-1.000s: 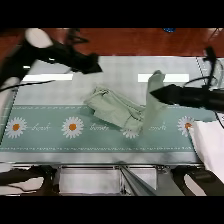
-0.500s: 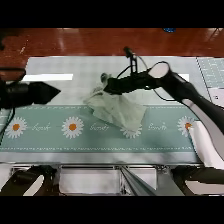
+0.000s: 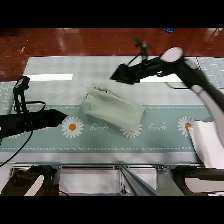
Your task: Fold the shirts.
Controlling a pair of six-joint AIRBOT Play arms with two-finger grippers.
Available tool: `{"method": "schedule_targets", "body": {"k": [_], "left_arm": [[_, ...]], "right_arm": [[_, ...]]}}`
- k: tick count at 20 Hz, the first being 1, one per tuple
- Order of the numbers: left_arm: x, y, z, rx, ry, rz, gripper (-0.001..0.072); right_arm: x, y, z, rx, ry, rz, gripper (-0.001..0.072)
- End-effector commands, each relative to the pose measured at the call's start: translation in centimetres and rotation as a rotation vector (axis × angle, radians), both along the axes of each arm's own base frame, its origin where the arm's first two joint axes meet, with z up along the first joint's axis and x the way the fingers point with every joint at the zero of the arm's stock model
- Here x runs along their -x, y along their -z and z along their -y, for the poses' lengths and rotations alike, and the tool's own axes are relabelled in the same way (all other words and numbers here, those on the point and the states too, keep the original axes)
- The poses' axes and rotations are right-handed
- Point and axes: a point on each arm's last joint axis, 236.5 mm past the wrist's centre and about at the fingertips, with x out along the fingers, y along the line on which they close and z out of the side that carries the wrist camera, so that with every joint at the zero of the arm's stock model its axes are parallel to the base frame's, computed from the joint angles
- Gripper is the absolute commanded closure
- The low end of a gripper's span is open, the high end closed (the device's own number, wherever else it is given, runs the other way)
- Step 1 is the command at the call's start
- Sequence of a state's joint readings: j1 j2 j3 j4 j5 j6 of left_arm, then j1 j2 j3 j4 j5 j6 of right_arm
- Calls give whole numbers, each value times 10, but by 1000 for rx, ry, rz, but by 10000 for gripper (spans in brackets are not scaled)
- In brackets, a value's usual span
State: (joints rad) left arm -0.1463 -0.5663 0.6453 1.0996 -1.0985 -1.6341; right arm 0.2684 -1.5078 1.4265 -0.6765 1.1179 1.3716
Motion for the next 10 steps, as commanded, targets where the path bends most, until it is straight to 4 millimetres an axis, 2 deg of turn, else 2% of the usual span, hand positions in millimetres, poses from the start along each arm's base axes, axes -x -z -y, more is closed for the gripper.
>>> {"method": "schedule_targets", "body": {"k": [1,3,4,5,7,9,10], "left_arm": [[1,7,-1,-1,-6,-14,687],[-1,6,-1,1,-11,-4,686],[-3,5,-1,2,-14,2,687],[-5,4,-1,4,-18,9,687],[-7,2,-1,10,-25,21,687],[-8,2,-1,11,-27,26,687],[-9,2,-1,11,-28,27,686]], "right_arm": [[39,6,132,361,140,-5,298],[67,44,192,495,400,-28,300],[82,66,202,477,515,-48,304],[98,92,200,410,597,-86,304],[128,139,182,286,659,-209,304],[143,167,165,211,652,-295,304],[145,174,157,189,628,-319,304]]}}
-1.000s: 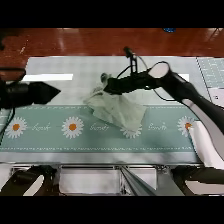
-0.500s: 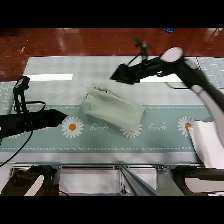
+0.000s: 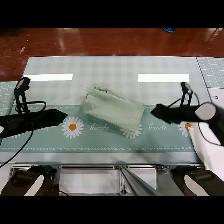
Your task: Fold the shirts.
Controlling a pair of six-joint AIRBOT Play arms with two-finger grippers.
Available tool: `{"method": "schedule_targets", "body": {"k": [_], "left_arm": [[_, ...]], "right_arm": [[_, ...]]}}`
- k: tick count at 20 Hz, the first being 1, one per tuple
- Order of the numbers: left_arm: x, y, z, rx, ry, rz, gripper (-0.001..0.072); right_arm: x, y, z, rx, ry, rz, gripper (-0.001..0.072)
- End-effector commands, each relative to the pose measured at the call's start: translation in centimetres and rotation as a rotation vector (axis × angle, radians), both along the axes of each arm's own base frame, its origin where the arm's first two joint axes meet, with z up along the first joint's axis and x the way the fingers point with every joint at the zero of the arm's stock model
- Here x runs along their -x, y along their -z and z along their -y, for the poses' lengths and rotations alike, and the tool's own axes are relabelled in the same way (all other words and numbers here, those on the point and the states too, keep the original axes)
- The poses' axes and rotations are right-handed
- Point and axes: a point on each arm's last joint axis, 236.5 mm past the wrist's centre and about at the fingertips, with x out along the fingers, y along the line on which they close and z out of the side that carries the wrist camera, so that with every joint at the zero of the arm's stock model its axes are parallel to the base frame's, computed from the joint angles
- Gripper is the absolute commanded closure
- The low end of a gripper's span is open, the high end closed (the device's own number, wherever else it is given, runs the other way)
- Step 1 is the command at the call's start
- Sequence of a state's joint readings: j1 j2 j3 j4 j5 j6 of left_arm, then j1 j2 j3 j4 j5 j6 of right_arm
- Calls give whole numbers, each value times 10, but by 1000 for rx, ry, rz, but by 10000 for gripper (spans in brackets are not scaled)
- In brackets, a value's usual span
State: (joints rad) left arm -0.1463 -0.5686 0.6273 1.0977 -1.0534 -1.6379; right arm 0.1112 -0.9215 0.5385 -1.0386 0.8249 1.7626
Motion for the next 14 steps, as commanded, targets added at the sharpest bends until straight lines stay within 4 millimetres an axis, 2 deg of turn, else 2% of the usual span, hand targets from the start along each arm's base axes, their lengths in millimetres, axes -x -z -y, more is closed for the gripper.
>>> {"method": "schedule_targets", "body": {"k": [1,7,10,11,13,14], "left_arm": [[-3,-2,0,4,-7,14,687],[-7,-4,-1,6,-15,28,687],[-7,-1,-1,5,-15,17,687],[-8,1,0,4,-15,11,687],[-8,4,1,7,-14,-4,686],[-9,6,2,11,-14,-11,686]], "right_arm": [[16,40,-16,-134,87,-47,304],[-9,54,-63,-360,42,-83,304],[-21,60,-93,-375,-46,-113,305],[-23,58,-107,-385,-89,-120,346],[-32,38,-135,-401,-240,-60,690],[-41,19,-146,-407,-306,-9,692]]}}
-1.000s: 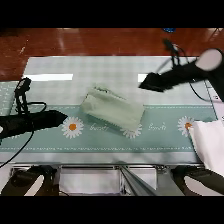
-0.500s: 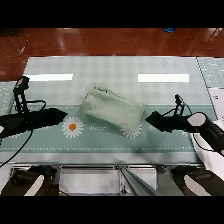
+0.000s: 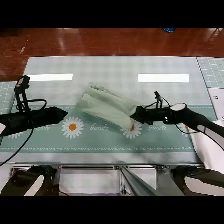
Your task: Fold the shirts.
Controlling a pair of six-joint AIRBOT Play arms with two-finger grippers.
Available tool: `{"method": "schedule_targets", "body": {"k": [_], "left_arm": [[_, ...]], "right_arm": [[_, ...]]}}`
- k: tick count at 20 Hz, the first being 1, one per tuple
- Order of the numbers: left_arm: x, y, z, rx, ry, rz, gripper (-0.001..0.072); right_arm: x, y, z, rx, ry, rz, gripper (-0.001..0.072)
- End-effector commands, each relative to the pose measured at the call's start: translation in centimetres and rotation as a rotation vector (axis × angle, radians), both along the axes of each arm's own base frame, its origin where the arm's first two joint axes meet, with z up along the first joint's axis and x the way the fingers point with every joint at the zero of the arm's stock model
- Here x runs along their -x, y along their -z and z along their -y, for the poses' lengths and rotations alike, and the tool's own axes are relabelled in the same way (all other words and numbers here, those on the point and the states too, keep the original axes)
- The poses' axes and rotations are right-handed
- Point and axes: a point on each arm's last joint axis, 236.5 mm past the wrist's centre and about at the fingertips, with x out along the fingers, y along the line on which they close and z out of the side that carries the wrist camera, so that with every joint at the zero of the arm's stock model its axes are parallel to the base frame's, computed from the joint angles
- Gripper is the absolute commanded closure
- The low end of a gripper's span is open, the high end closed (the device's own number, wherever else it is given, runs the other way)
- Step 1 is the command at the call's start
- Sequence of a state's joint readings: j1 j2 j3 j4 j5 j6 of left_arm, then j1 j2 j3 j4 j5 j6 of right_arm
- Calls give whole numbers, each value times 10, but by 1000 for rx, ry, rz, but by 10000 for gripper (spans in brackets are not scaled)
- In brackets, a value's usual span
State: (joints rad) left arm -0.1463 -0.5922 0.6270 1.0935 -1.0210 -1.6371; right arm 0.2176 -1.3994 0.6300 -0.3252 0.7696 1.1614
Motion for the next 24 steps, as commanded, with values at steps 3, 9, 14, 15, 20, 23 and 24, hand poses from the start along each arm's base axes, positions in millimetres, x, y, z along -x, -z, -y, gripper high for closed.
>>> {"method": "schedule_targets", "body": {"k": [3,9,14,15,20,23,24], "left_arm": [[-2,8,2,7,0,-34,686],[-2,8,3,11,-1,-37,686],[-5,2,12,51,3,-17,687],[-4,1,15,51,12,-13,686],[4,-2,37,56,87,10,687],[7,-8,54,66,136,45,687],[7,-10,59,70,147,60,687]], "right_arm": [[-42,-97,-48,-37,-275,237,692],[-84,-276,-17,78,-320,543,692],[-99,-354,63,174,-152,568,692],[-99,-364,83,186,-107,562,692],[-81,-393,200,259,205,496,692],[-45,-382,265,367,347,366,692],[-29,-375,282,401,377,309,692]]}}
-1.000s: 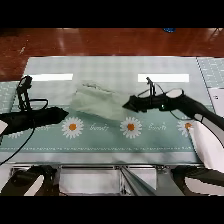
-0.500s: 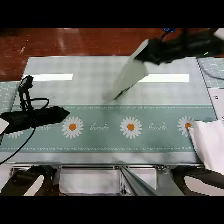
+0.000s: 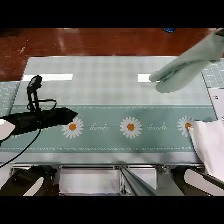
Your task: Fold the shirts.
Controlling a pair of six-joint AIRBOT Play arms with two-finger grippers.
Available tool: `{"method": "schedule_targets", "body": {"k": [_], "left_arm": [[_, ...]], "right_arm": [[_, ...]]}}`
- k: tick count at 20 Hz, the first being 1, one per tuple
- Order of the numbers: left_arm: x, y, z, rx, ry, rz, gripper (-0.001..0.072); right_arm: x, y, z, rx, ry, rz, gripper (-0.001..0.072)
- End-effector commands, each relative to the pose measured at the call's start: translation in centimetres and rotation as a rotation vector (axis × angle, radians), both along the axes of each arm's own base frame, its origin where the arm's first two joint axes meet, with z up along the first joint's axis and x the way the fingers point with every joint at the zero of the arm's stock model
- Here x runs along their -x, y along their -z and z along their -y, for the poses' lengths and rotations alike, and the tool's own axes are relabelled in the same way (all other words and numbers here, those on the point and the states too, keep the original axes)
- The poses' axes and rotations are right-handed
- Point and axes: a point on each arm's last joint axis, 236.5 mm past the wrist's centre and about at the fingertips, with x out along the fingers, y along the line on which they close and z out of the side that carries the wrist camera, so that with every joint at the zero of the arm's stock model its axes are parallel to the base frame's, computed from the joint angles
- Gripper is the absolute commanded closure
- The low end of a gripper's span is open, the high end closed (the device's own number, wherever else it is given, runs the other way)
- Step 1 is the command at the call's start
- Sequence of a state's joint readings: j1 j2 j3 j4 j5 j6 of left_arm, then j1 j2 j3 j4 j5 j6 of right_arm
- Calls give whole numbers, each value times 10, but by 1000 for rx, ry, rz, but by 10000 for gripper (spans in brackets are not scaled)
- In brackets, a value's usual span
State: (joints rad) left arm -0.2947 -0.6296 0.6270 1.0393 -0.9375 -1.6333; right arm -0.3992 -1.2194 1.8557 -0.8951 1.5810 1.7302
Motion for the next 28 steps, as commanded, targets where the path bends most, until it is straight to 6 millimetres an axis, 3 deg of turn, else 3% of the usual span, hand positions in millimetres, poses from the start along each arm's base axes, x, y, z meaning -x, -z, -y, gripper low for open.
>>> {"method": "schedule_targets", "body": {"k": [1,5,8,11,14,21,22,23,24,26,28], "left_arm": [[1,-8,18,19,42,54,686],[-7,-17,27,42,38,112,686],[-11,-16,27,40,33,112,687],[-11,-11,27,35,33,100,686],[-14,-7,28,31,29,91,686],[-28,8,29,19,4,69,687],[-32,9,29,21,-5,77,687],[-35,9,29,21,-13,83,686],[-37,10,29,21,-17,85,686],[-40,13,29,7,-8,94,686],[-56,3,17,-26,-8,158,686]], "right_arm": [[59,19,70,50,202,-188,692],[107,31,106,47,366,-269,692],[146,68,121,1,484,-360,692],[206,113,153,38,668,-511,692],[273,141,176,72,897,-675,692],[326,174,156,117,1000,-830,669],[338,177,155,135,1033,-864,539],[346,179,153,152,1052,-889,346],[347,179,152,156,1053,-887,296],[344,179,151,153,1043,-874,296],[328,177,152,129,1002,-821,301]]}}
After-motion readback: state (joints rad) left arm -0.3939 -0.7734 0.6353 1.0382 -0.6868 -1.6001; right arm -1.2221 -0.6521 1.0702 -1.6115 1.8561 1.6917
